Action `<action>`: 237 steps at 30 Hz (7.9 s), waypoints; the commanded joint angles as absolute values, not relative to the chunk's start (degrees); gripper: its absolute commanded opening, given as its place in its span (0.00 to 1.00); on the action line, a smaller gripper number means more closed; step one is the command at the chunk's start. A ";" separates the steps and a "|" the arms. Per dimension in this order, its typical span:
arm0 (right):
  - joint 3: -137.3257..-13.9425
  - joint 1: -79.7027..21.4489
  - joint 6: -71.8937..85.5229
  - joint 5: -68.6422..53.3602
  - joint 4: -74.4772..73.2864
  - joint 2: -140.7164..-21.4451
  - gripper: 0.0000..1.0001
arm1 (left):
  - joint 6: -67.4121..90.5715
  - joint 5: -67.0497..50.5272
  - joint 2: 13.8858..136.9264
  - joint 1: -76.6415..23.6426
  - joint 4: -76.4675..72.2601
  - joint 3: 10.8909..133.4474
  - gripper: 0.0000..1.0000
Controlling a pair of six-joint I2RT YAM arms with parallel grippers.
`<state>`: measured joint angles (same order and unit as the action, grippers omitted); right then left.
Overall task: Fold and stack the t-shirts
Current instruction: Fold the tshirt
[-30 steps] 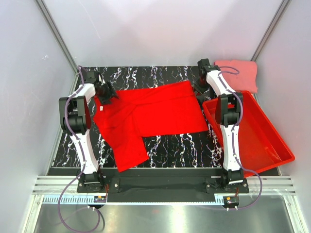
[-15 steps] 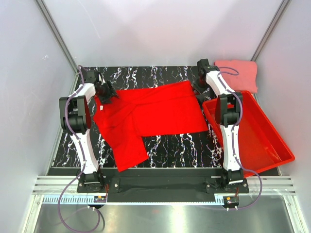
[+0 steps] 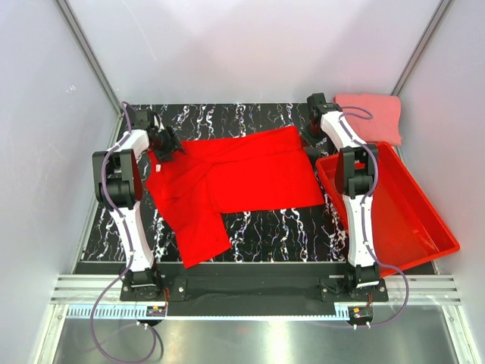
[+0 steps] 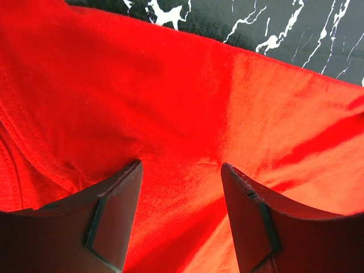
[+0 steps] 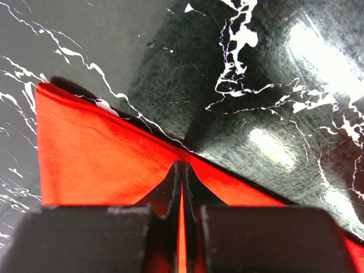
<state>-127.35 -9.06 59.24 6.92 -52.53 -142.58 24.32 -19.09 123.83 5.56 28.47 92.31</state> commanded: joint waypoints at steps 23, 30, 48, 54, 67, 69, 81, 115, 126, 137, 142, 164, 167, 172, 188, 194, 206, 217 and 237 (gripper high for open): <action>-130.33 -9.58 53.97 9.05 -52.56 -138.16 0.00 | 24.61 -16.35 126.91 6.50 30.15 94.66 0.64; -131.49 -9.32 53.26 9.67 -53.70 -137.11 0.00 | 24.78 -16.44 127.53 6.86 30.94 95.45 0.63; -120.51 -9.32 51.33 10.90 -50.01 -131.49 0.00 | 25.14 -16.70 127.79 7.56 31.20 95.54 0.62; -116.72 -9.32 51.06 11.25 -48.87 -131.57 0.00 | 25.05 -16.44 128.14 7.65 31.73 95.80 0.60; -113.73 -8.96 50.54 13.80 -48.51 -127.10 0.00 | 25.05 -16.96 128.14 7.91 31.99 95.63 0.61; -113.64 -8.96 50.27 13.89 -48.43 -126.39 0.00 | 25.14 -17.05 128.15 8.00 31.90 95.62 0.60; -106.43 -8.88 49.84 13.71 -44.91 -125.32 0.00 | 25.58 -16.96 128.14 8.00 32.17 95.71 0.61; -139.66 -7.03 43.85 3.25 -42.37 -152.75 0.30 | 27.86 -13.36 133.07 8.61 37.18 106.61 0.65; -138.24 -5.80 45.62 1.50 -33.93 -151.61 0.31 | 32.26 -23.29 139.04 8.61 30.84 115.30 0.66; -129.84 -5.98 35.26 -8.86 -33.48 -133.89 0.44 | 29.18 -21.20 120.08 5.81 37.00 108.21 0.70; -120.51 -9.04 29.98 -10.99 -36.72 -121.13 0.52 | 29.36 -16.09 104.38 5.01 37.79 88.89 0.69; -68.83 -41.92 32.86 -12.58 -22.94 -93.51 0.57 | 45.59 -2.22 59.33 -3.08 41.21 38.94 0.65; -66.98 -43.85 34.10 -12.22 -21.10 -93.69 0.57 | 52.26 1.91 58.19 -3.16 43.50 37.01 0.65; -66.27 -48.24 34.10 -11.77 -19.95 -96.14 0.54 | 56.32 -1.66 49.67 -3.69 37.89 27.01 0.62; -70.31 -58.18 46.75 -4.39 -16.96 -109.95 0.54 | 59.33 -0.09 49.66 -9.32 39.02 21.88 0.57; -70.84 -58.97 46.85 -3.25 -16.96 -112.15 0.52 | 59.94 5.87 48.17 -12.04 42.18 25.13 0.57; -75.23 -59.24 46.40 -5.98 -18.89 -111.01 0.00 | 57.30 1.93 48.25 -13.27 40.52 25.93 0.58; -79.19 -59.33 46.05 -5.36 -20.92 -110.13 0.00 | 60.38 11.77 52.47 -16.52 50.71 31.99 0.59; -78.58 -59.24 46.49 -5.10 -20.57 -109.25 0.00 | 66.71 7.56 47.81 -20.13 47.03 23.12 0.48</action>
